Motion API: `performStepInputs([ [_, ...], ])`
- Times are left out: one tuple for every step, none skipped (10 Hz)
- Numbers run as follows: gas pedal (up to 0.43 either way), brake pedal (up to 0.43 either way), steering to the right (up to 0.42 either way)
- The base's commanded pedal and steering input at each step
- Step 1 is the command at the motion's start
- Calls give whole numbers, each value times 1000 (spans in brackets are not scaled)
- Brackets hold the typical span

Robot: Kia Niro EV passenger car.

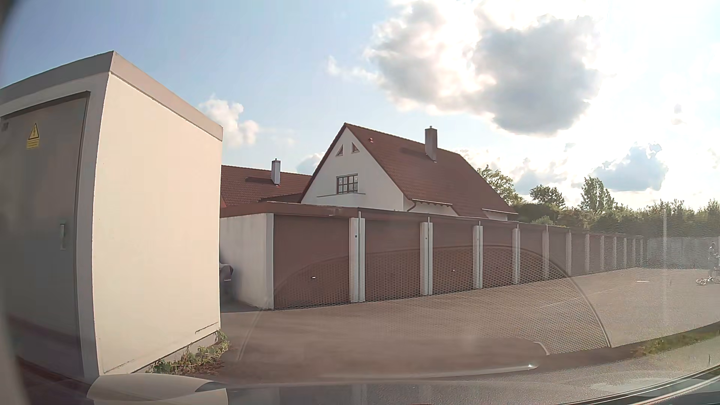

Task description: Follow the waypoints while adhering to traffic rules and regulations

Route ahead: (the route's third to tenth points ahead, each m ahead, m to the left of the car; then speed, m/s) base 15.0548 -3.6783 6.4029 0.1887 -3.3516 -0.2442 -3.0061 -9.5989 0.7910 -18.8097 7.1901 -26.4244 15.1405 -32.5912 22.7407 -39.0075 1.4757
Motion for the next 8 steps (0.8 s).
performStepInputs([
  [0,12,-28],
  [0,12,2],
  [0,12,34],
  [0,12,56],
  [0,12,61],
  [0,12,62],
  [0,12,76],
  [0,12,101],
])
